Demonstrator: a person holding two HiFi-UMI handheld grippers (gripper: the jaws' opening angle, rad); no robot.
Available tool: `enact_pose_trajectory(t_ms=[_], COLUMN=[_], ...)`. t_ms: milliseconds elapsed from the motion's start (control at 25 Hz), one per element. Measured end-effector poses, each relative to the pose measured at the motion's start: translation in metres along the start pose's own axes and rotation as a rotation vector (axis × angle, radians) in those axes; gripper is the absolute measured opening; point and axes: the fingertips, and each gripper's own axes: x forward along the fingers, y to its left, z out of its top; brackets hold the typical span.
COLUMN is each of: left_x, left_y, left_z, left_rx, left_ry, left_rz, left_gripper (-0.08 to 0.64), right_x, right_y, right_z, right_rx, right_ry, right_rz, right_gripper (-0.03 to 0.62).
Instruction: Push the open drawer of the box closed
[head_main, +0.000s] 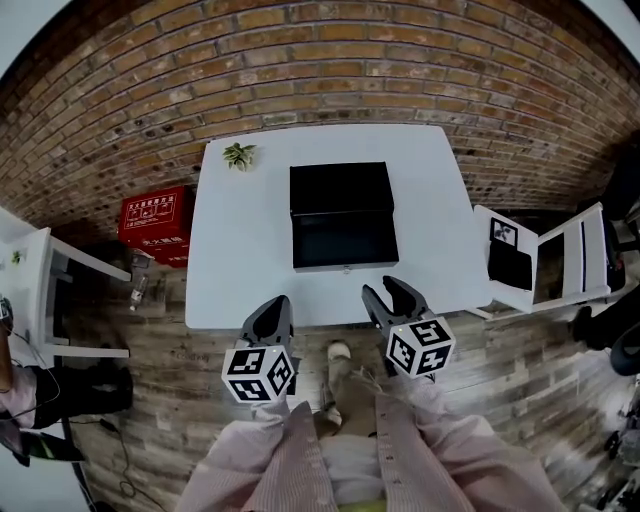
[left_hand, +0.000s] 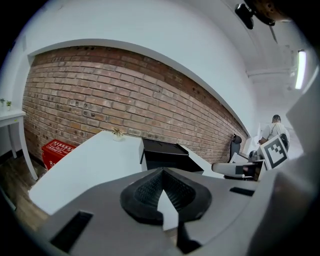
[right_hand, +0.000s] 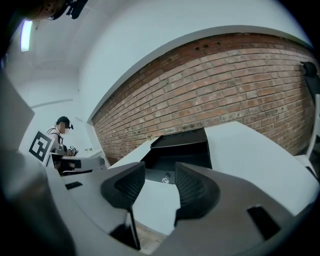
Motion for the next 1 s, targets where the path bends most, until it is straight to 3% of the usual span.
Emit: enact_pose_trajectory(t_ms=[640, 1000], left_x=[0.060, 0.069], left_y=[0.011, 0.012], left_z=[-0.034, -0.044], left_rx=[-0.069, -0.081], left_ry=[0.149, 0.193], left_rz=[-0.005, -0.025], left_gripper=[-0.005, -0.005], right_x=[0.062, 0.082], right_y=[-0.010, -0.004], right_z=[-0.043, -0.063], right_rx=[0.126, 0.162], right_ry=[0.178, 0.260], right_rz=[0.068, 0.055], right_gripper=[0.179, 0.179])
